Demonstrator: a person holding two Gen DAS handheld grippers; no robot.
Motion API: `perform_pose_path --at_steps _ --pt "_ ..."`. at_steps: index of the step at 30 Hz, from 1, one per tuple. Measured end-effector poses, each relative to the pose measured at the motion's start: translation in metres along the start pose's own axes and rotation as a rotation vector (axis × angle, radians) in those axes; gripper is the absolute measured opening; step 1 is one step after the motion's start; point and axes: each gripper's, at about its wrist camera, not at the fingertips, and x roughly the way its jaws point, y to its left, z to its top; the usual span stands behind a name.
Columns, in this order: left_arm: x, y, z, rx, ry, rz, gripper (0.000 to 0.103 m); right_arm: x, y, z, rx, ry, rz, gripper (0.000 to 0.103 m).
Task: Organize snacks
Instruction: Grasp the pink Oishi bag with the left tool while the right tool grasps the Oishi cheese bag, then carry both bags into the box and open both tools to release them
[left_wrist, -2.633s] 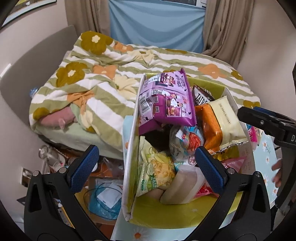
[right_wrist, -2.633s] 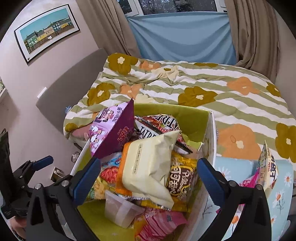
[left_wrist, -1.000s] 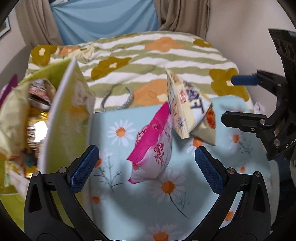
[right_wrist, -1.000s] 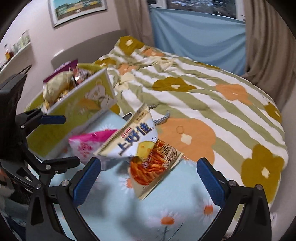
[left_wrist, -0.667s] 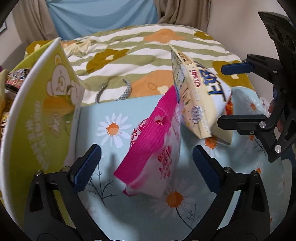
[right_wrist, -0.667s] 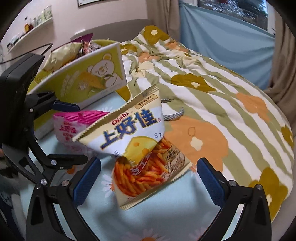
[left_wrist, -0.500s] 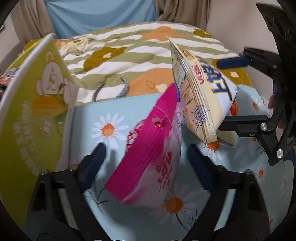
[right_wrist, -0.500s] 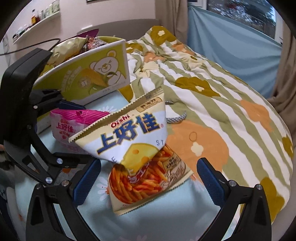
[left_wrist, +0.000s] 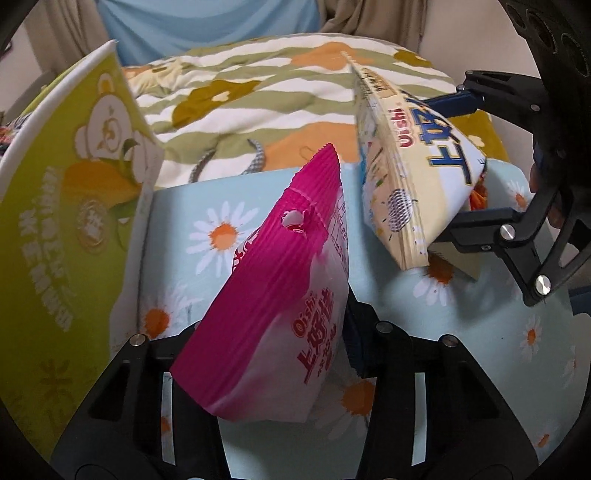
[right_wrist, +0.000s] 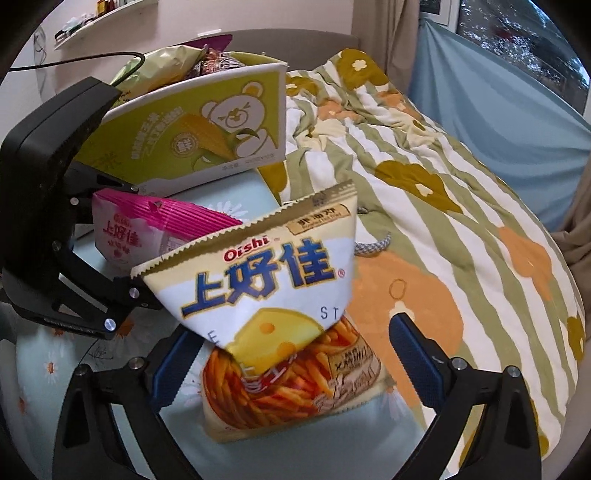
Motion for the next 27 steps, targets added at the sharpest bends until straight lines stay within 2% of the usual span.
perform_pose_path --at_steps 3,8,16,22,27 --pt "-0.001 0.005 -0.001 -0.010 0.003 0.022 0.043 0.005 0.001 0.001 -0.002 0.007 0.015 0.087" --pt "-0.003 0.011 -0.002 -0.026 0.002 0.030 0.043 0.007 0.003 -0.002 0.025 0.006 0.024 0.067" --pt "-0.021 0.007 0.004 -0.016 -0.036 0.027 0.043 -0.007 0.010 -0.008 0.141 0.003 0.006 0.050" --pt "-0.050 0.001 0.009 -0.001 -0.078 0.023 0.043 -0.036 0.016 -0.004 0.190 -0.026 -0.009 0.049" --pt "-0.092 -0.001 0.013 -0.010 -0.133 0.014 0.043 -0.074 0.029 0.006 0.224 -0.059 -0.038 0.049"
